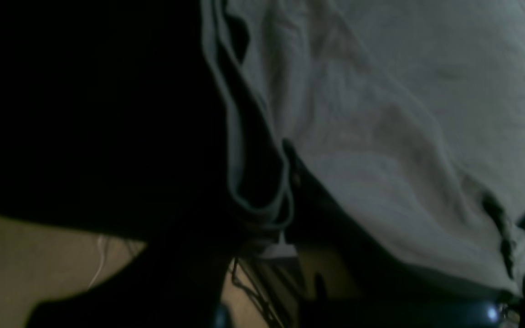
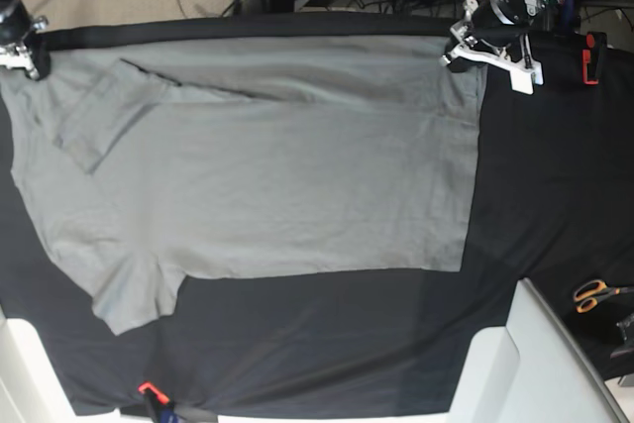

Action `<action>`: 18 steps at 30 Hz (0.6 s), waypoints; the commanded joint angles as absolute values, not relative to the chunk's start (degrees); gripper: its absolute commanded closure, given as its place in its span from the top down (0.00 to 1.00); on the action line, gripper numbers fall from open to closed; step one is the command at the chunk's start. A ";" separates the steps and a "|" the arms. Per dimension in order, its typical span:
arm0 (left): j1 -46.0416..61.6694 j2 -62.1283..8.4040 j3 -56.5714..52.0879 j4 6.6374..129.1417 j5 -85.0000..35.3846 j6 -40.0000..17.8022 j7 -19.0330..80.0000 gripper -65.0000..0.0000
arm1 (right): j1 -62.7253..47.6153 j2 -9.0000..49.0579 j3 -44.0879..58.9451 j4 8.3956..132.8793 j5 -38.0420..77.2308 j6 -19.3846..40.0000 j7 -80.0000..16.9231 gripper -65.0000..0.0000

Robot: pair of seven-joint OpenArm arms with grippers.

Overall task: Fold the T-shirt properly
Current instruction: 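Drag the shirt with both grippers toward the robot to reposition it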

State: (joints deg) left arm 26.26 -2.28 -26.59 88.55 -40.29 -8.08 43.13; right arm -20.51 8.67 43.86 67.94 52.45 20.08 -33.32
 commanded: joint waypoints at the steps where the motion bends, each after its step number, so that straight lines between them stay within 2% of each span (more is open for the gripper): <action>1: 26.42 -3.30 -26.86 89.36 -40.40 -8.13 42.33 0.00 | -21.49 9.89 44.26 69.05 53.67 20.26 -32.48 0.00; 18: 27.82 -3.30 -26.86 89.01 -40.40 -8.13 42.33 0.00 | -22.64 9.89 44.18 70.02 54.29 20.18 -32.48 0.02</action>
